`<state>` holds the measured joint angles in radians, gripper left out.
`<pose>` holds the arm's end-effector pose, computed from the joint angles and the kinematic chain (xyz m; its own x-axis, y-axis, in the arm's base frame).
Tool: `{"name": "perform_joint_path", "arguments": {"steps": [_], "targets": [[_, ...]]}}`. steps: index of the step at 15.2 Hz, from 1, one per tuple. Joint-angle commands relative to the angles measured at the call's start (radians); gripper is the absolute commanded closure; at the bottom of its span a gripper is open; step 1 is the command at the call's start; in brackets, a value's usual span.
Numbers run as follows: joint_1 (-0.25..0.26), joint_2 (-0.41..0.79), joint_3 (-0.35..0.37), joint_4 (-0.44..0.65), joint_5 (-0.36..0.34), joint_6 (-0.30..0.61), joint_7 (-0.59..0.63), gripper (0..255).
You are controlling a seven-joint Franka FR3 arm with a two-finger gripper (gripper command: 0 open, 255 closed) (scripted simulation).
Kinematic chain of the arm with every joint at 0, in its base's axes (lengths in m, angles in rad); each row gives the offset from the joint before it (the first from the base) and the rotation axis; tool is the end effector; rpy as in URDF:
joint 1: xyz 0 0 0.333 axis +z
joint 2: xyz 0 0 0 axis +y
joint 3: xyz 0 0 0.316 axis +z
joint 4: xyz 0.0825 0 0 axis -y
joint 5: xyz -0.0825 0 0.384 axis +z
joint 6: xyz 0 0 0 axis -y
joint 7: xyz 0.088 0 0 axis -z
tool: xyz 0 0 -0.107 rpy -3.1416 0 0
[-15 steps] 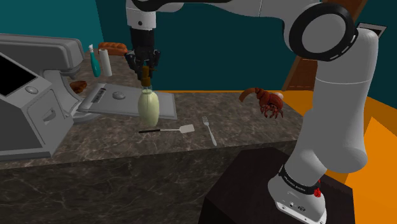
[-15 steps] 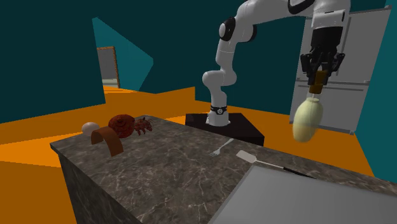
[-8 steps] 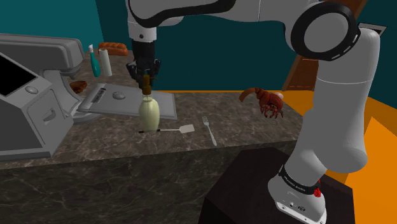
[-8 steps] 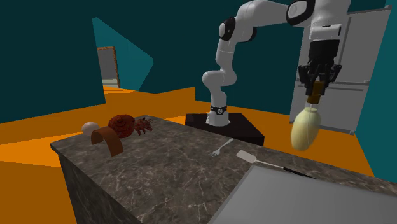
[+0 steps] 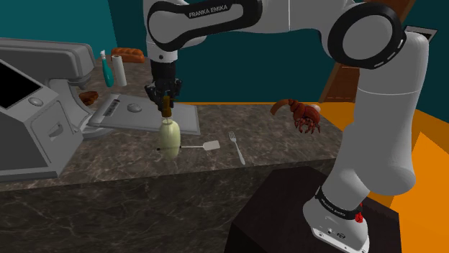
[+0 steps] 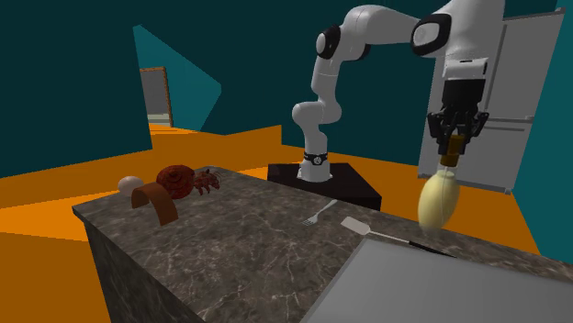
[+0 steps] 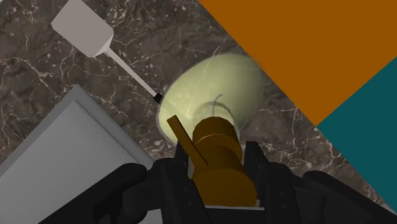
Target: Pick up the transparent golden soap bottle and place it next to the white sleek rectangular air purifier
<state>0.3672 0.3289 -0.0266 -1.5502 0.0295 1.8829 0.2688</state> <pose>0.6202 0.2243 0.4609 0.9979 0.0642 -0.0015 0.0642 -0.9977 -0.0198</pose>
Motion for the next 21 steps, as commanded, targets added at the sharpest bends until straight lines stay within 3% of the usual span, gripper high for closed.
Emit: {"name": "perform_joint_path", "arguments": {"steps": [1,10,11,16,21], "targets": [[0.0,0.006,0.0,-0.019,0.0,0.026,-0.001,255],[0.0,0.011,0.0,-0.039,0.001,0.051,-0.001,255],[0.0,0.011,0.0,-0.039,0.001,0.051,-0.001,0],[0.0,0.011,0.0,-0.039,0.001,0.051,-0.001,0],[-0.002,-0.005,-0.001,0.065,0.0,-0.069,0.0,0]]}}
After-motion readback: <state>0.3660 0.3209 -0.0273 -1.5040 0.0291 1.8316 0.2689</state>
